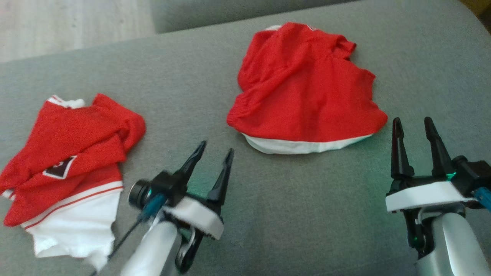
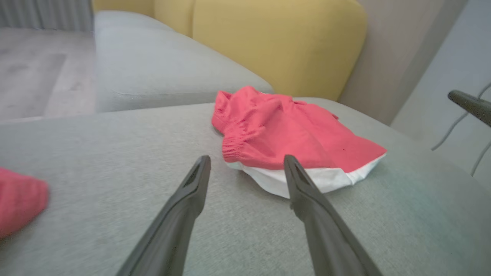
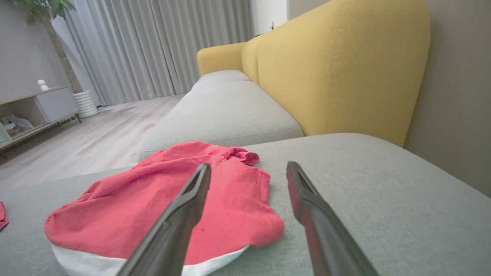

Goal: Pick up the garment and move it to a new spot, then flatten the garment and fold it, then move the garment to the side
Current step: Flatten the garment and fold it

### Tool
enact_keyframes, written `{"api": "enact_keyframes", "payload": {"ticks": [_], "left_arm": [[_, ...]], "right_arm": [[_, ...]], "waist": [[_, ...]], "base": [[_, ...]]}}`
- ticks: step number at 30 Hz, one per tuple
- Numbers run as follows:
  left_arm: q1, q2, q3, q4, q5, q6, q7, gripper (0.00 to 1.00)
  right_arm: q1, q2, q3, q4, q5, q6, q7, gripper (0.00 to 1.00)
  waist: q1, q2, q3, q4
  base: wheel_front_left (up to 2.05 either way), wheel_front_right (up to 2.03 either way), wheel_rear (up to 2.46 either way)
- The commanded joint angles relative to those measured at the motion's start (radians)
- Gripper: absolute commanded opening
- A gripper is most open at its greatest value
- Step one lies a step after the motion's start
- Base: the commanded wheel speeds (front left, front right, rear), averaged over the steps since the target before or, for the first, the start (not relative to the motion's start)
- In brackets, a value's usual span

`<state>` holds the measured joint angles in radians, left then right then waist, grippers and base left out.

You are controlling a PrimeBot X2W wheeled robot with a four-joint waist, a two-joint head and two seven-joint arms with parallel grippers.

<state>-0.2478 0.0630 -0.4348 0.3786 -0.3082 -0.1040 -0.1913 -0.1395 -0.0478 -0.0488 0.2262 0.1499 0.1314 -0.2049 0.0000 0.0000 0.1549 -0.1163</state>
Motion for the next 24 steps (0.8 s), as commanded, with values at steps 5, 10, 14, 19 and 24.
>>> {"api": "enact_keyframes", "payload": {"ticks": [5,10,14,19,24], "left_arm": [[-0.167,0.023,-0.042,0.074,-0.025,-0.022,0.073,1.0],[-0.26,0.043,-0.08,0.175,-0.057,-0.026,0.094,1.0],[-0.322,0.048,-0.089,0.252,-0.068,-0.026,0.067,1.0],[-0.357,0.05,-0.111,0.299,-0.08,-0.026,0.029,1.0],[-0.379,0.051,-0.142,0.327,-0.089,-0.026,-0.005,1.0]], "right_arm": [[-0.047,-0.003,0.034,-0.048,0.03,-0.001,-0.004,1.0],[-0.062,-0.003,0.038,-0.044,0.044,-0.001,-0.018,1.0],[-0.075,-0.003,0.043,-0.038,0.052,-0.001,-0.029,1.0],[-0.079,-0.002,0.046,-0.025,0.057,-0.001,-0.037,1.0],[-0.08,-0.002,0.051,-0.01,0.058,-0.001,-0.042,1.0]], "waist": [[0.0,0.0,0.085,-0.071],[0.0,0.0,0.126,-0.11],[0.0,0.0,0.147,-0.131],[0.0,0.0,0.151,-0.139],[0.0,0.0,0.149,-0.141]], "base": [[0.0,0.0,0.0],[0.0,0.0,0.0],[0.0,0.0,0.0],[0.0,0.0,0.0],[0.0,0.0,0.0]]}}
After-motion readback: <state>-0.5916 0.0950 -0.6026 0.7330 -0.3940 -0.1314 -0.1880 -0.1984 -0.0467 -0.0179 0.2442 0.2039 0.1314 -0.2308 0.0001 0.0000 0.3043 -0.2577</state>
